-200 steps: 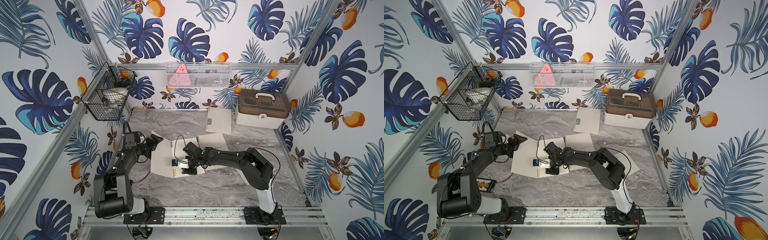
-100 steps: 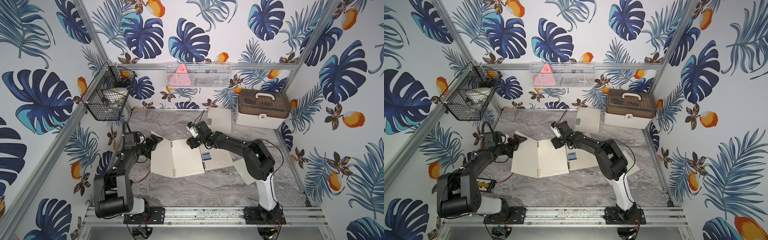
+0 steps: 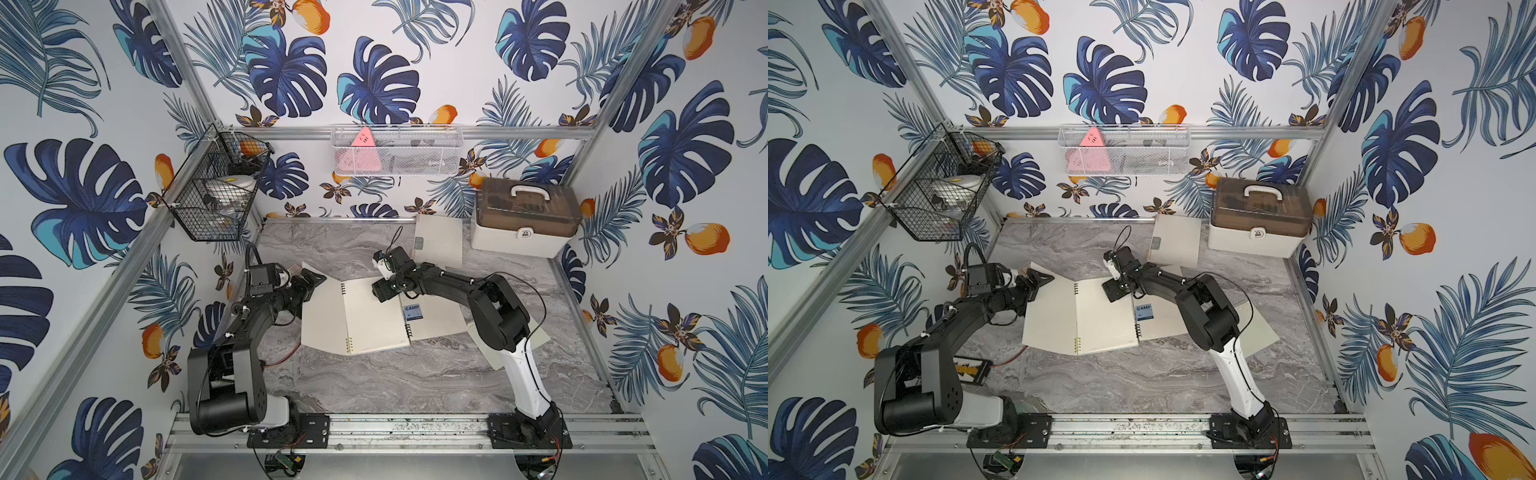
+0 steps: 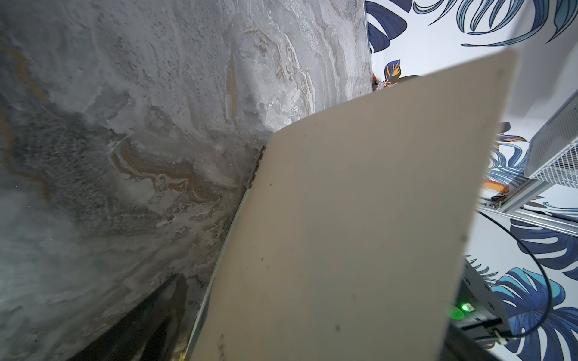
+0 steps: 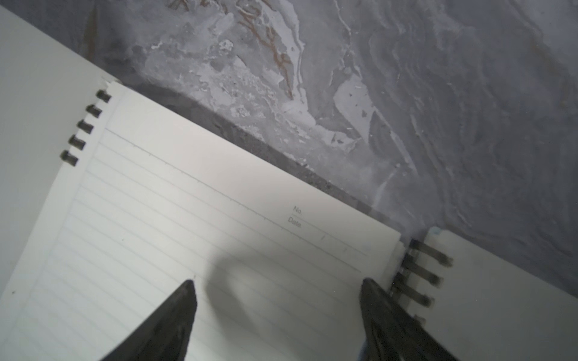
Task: Tear off pages from different notebooks
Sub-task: Tear off the paper from the notebook.
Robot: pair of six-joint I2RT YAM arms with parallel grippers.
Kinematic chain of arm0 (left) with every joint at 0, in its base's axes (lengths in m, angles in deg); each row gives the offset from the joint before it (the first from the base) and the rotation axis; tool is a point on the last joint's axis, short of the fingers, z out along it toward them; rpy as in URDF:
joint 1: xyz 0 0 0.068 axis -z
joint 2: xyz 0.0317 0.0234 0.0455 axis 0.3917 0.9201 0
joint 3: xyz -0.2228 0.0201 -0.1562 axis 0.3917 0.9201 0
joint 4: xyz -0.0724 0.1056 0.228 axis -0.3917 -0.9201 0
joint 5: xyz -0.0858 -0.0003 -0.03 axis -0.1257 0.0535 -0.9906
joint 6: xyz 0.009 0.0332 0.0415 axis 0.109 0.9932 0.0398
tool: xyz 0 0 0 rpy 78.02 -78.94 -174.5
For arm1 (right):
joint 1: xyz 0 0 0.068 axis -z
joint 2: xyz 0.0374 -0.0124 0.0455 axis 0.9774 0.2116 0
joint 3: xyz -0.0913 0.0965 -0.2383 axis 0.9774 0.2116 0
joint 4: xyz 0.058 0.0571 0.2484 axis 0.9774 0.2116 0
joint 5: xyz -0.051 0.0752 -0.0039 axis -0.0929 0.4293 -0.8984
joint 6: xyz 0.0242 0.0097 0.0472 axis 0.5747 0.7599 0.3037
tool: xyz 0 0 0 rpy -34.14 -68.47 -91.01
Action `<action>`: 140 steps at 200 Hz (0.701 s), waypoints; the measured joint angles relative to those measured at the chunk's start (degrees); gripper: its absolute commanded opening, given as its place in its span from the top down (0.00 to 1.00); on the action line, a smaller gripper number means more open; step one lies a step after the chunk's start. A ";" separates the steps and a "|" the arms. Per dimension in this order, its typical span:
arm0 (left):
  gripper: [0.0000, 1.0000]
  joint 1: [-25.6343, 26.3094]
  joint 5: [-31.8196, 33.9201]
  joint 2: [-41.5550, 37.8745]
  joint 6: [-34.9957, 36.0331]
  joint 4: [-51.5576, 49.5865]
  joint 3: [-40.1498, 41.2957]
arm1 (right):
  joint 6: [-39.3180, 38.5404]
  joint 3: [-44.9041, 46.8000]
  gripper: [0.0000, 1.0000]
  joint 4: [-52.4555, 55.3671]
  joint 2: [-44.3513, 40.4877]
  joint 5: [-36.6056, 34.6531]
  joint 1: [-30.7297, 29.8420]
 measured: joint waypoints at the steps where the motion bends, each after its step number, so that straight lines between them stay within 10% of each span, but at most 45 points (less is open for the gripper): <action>1: 0.01 0.00 0.00 0.00 0.00 0.00 0.00 | 0.00 -0.04 0.15 0.00 0.04 -0.04 0.00; 83: 0.02 -0.04 0.00 0.17 -0.02 0.15 0.07 | 0.90 -2.64 0.00 -1.46 2.67 -4.35 -0.02; 140: 0.09 -0.09 -0.11 0.24 -1.07 1.11 0.44 | 1.05 -3.96 0.46 -1.11 3.80 -6.01 0.11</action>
